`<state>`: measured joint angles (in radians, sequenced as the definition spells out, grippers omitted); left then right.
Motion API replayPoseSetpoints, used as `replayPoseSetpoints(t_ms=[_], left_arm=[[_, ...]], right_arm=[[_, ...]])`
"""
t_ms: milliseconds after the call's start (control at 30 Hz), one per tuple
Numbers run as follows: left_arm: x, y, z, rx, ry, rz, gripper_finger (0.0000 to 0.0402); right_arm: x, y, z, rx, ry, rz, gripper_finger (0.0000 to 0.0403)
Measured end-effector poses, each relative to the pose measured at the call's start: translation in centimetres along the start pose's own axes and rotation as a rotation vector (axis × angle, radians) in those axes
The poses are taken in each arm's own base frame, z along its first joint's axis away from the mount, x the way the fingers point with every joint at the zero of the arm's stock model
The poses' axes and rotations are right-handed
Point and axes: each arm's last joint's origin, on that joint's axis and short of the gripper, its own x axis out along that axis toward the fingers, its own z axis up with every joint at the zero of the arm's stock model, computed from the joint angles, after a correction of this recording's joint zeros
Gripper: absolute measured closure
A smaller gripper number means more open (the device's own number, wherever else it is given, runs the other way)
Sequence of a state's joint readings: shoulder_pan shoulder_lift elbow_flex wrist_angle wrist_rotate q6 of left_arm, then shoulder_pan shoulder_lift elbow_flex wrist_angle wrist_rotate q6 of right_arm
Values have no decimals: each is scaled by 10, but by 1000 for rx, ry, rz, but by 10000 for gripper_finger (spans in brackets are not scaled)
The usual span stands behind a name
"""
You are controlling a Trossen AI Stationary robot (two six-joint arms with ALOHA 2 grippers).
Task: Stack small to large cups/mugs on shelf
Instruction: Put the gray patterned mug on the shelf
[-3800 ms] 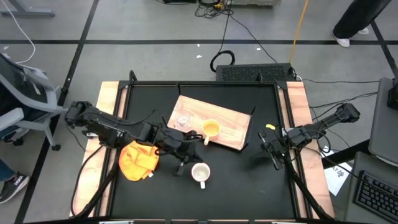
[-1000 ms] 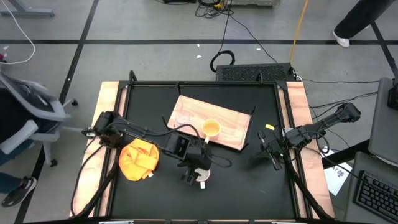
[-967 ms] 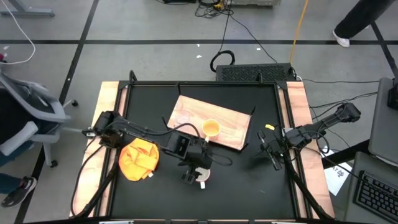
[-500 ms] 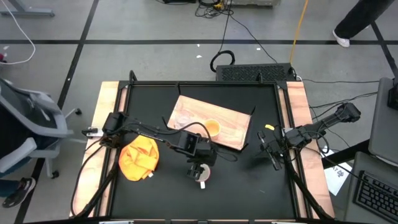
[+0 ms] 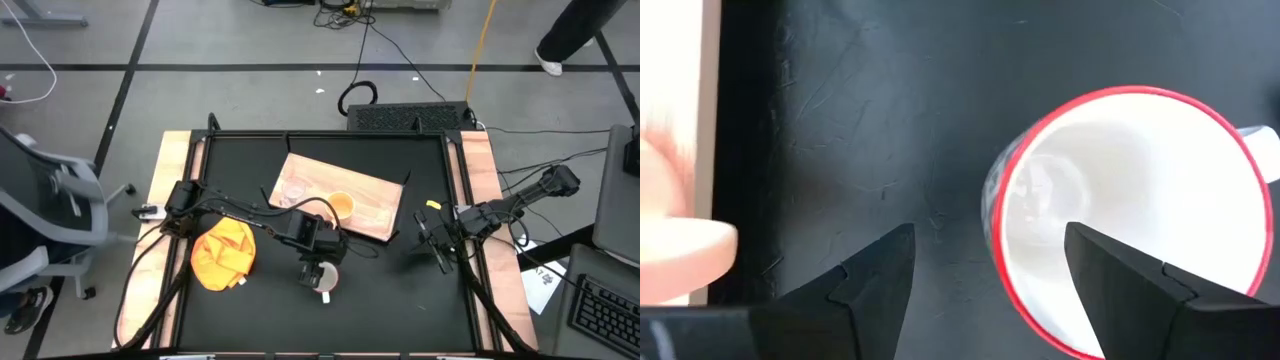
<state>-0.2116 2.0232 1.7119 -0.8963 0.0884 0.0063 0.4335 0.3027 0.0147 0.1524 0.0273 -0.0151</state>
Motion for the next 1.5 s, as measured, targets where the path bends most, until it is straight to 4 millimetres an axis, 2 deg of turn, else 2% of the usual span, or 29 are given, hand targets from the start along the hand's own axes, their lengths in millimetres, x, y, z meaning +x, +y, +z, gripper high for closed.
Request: replayPoseSetpoints(t_ms=[200,633,733,833,1133,1500], left_arm=[[0,1,-2,-33,16,4,144],[15,7,-3,-58,54,7,150],[17,8,-3,-59,58,7,174],[17,8,-3,-56,56,7,215],[17,8,-3,-18,57,15,374],[17,8,-3,33,56,14,382]], right_arm=[[0,0,0,0,0,0,403],[0,0,0,0,-2,0,403],[0,0,0,0,-3,0,403],[0,0,0,0,-3,0,403],[0,0,0,0,-3,0,403],[0,0,0,0,-3,0,403]])
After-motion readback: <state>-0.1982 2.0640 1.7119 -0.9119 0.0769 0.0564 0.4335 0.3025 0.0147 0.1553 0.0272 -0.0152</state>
